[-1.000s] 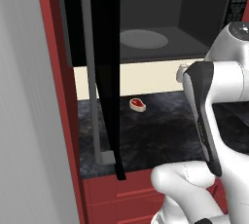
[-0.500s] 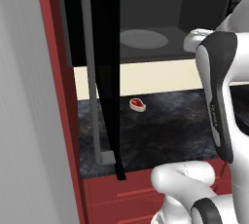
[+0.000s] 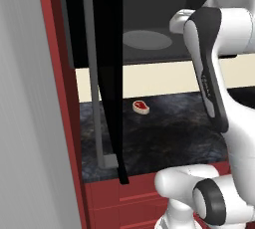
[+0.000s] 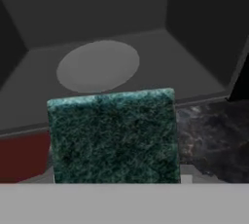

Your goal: Place the sponge inside the microwave to prepare for sanitizing.

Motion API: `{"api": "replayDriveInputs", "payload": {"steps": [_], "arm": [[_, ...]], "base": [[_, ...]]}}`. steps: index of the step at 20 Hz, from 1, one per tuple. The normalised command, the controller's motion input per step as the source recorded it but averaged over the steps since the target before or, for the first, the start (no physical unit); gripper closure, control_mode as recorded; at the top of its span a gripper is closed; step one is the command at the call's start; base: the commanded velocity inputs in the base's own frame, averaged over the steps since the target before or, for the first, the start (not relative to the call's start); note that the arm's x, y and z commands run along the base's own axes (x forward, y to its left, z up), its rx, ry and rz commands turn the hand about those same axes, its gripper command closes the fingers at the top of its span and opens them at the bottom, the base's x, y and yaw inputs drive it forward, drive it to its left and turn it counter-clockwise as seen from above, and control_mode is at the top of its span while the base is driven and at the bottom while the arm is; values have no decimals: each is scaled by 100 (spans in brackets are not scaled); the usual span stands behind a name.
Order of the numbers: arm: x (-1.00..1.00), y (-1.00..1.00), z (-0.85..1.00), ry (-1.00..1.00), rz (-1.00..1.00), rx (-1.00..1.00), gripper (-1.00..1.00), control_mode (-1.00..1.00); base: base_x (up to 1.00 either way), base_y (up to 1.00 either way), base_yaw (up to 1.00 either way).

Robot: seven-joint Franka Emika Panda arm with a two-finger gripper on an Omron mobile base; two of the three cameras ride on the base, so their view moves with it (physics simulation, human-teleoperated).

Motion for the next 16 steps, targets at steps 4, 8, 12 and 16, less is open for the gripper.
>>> {"api": "replayDriveInputs", "payload": {"steps": [4,8,12,16], "arm": [[91,11,-31,-11,4,-1,100,-100],[87,0,-21,0,-2,-2,100,-100],[100,3,-10,10,-1,-4,100,-100],[100,19,0,21,1,-2,100,-100]], "base": [[0,0,0],[0,0,0],[0,0,0],[0,0,0]]}}
